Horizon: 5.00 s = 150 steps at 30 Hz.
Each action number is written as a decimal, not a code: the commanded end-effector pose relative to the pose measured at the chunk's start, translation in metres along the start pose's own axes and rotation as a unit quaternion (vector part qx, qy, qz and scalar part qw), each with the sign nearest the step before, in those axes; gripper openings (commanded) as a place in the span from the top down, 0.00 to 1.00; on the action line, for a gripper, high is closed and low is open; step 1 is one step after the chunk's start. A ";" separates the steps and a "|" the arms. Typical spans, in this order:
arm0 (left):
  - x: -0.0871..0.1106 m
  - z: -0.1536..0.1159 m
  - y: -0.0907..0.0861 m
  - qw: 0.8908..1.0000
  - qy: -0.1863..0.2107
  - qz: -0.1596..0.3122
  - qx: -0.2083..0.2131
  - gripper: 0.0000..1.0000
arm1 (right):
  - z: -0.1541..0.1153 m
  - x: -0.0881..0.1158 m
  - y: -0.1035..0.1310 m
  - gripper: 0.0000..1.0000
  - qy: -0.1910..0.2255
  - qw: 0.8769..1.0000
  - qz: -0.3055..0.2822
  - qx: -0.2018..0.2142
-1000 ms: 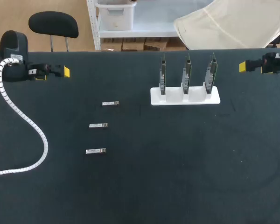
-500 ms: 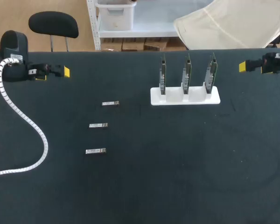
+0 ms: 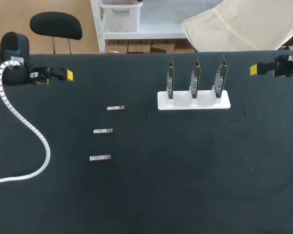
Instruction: Pick up the optical module with the left hand, and insert it into the network port with the right hand.
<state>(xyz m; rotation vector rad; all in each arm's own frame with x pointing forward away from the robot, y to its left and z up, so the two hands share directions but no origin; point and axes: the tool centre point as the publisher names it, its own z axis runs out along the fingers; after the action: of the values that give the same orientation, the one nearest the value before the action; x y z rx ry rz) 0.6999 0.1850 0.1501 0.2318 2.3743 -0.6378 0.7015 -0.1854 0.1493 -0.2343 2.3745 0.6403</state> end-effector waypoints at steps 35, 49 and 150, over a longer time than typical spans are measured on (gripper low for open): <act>-0.007 0.006 0.007 0.995 0.031 0.094 -0.029 0.00 | -0.001 0.000 0.002 0.00 0.000 1.000 0.001 0.004; -0.001 0.045 0.010 0.937 0.159 0.308 0.050 0.00 | -0.001 0.000 0.002 0.00 0.000 1.000 0.001 0.004; 0.059 0.160 -0.011 0.768 0.359 0.528 0.053 0.00 | -0.001 0.000 0.002 0.00 0.000 1.000 0.001 0.004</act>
<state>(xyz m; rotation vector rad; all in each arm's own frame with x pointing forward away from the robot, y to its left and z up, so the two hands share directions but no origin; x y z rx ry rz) 0.7346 0.1012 0.0138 1.9733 2.2883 -0.0961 0.7014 -0.1855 0.1493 -0.2344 2.3743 0.6405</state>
